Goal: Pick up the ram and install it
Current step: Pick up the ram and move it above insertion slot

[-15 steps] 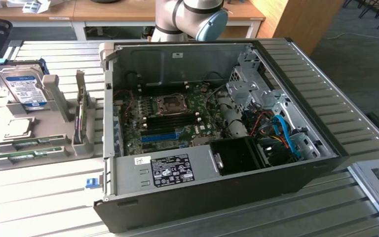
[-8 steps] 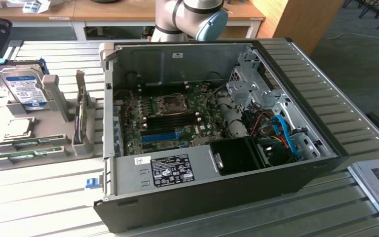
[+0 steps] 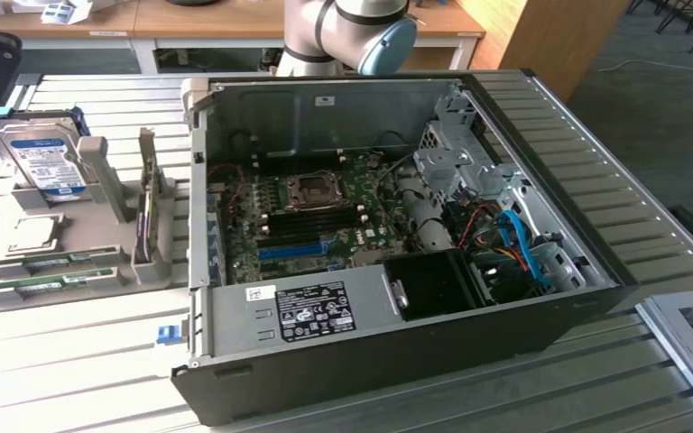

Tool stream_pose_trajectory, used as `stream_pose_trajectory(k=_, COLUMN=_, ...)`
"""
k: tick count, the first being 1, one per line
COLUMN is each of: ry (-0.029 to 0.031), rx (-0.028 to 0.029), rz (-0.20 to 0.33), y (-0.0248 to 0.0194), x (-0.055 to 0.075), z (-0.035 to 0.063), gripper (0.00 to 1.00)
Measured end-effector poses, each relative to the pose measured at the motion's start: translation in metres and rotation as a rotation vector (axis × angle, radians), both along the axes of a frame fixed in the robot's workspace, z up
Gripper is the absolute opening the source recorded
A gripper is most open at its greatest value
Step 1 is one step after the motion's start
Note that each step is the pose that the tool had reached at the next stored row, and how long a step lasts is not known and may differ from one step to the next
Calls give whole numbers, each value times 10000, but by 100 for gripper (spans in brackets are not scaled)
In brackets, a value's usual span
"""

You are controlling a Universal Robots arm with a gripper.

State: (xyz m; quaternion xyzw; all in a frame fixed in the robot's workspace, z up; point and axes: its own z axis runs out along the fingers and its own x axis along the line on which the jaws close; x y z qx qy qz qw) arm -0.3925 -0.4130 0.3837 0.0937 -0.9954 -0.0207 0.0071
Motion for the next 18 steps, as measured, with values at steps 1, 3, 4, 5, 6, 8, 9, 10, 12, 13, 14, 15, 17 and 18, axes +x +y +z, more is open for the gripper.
stream_pose_trajectory(k=1, ry=-1, rx=0, rz=134, y=0, x=0, z=-2, gripper=10)
stream_pose_trajectory(k=3, ry=0, rx=0, rz=432, y=0, x=0, z=-3, gripper=10)
stream_pose_trajectory(k=4, ry=0, rx=0, rz=583, y=0, x=0, z=-4, gripper=10)
stream_pose_trajectory(k=5, ry=0, rx=0, rz=732, y=0, x=0, z=-5, gripper=10)
stream_pose_trajectory(k=6, ry=-1, rx=1, rz=906, y=0, x=0, z=-6, gripper=10)
stream_pose_trajectory(k=8, ry=0, rx=0, rz=1239, y=0, x=0, z=-7, gripper=10)
stream_pose_trajectory(k=9, ry=0, rx=0, rz=1404, y=0, x=0, z=-7, gripper=10)
stream_pose_trajectory(k=10, ry=0, rx=0, rz=1572, y=0, x=0, z=-8, gripper=10)
stream_pose_trajectory(k=12, ry=0, rx=0, rz=1935, y=0, x=0, z=-9, gripper=10)
stream_pose_trajectory(k=13, ry=0, rx=1, rz=2115, y=0, x=0, z=-9, gripper=10)
stream_pose_trajectory(k=14, ry=0, rx=1, rz=2294, y=0, x=0, z=-10, gripper=10)
stream_pose_trajectory(k=15, ry=-1, rx=0, rz=2470, y=0, x=0, z=-10, gripper=10)
stream_pose_trajectory(k=17, ry=0, rx=0, rz=2813, y=0, x=0, z=-10, gripper=10)
stream_pose_trajectory(k=18, ry=0, rx=0, rz=2988, y=0, x=0, z=-11, gripper=10)
